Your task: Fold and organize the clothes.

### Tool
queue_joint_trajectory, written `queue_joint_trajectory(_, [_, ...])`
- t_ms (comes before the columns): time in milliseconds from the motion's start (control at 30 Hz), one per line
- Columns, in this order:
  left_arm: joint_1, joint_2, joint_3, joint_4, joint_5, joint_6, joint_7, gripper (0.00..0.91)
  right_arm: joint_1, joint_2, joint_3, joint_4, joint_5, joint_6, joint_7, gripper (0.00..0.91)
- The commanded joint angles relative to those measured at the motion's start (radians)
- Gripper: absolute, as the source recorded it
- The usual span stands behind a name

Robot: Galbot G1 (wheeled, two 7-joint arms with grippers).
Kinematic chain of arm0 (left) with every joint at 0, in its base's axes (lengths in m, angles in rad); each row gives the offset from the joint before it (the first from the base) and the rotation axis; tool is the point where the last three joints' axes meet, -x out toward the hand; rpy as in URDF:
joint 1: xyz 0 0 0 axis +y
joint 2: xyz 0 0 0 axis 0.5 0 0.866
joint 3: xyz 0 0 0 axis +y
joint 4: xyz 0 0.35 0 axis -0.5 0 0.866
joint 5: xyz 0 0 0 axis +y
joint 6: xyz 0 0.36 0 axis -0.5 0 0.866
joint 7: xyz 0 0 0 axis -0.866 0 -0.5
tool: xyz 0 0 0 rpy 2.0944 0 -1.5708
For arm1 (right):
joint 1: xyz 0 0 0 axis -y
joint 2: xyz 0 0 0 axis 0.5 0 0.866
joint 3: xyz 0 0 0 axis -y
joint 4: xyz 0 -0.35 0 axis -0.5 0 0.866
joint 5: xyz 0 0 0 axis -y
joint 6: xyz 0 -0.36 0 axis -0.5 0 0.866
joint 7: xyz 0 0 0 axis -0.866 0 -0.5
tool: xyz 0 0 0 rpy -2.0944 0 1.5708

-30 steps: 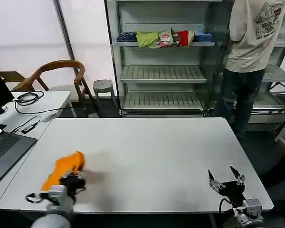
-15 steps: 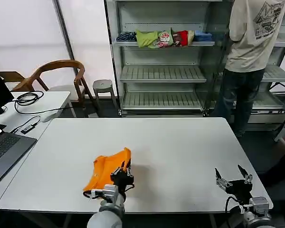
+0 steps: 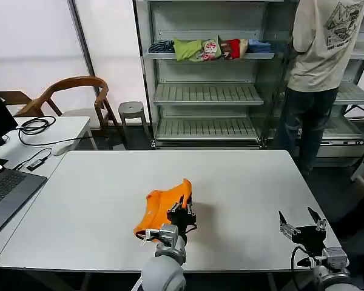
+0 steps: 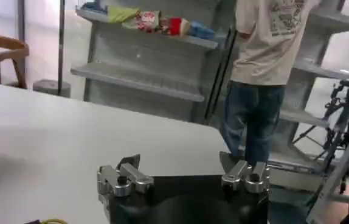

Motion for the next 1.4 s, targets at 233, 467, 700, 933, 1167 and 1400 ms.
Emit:
queue_joint_trajectory(233, [-0.016, -0.075, 0.021, -0.038, -0.311, -0.052, -0.014, 0.907, 0.029, 0.004, -0.003, -0.003, 0.003, -0.002, -0.003, 0.907])
queue_joint_trajectory(467, [-0.032, 0.112, -0.199, -0.111, -0.063, -0.108, 0.172, 0.907, 0.060, 0.013, -0.028, -0.008, -0.008, 0.000, -0.009, 0.907])
queue_joint_trajectory(700, [0.068, 0.298, -0.535, -0.072, 0.106, -0.292, 0.430, 0.907, 0.127, 0.042, -0.097, -0.032, -0.046, 0.012, 0.001, 0.907])
queue_joint_trajectory(933, [0.137, 0.335, -0.662, 0.014, 0.098, -0.350, 0.478, 0.907, 0.210, 0.071, -0.186, -0.075, -0.112, 0.039, 0.002, 0.907])
queue_joint_trajectory(1167, [0.129, 0.332, -0.683, 0.076, 0.095, -0.377, 0.497, 0.907, 0.304, 0.091, -0.262, -0.145, -0.210, 0.068, 0.006, 0.907])
queue_joint_trajectory(1400, [0.105, 0.326, -0.668, 0.100, 0.100, -0.392, 0.508, 0.907, 0.356, 0.087, -0.268, -0.225, -0.206, 0.114, -0.001, 0.907])
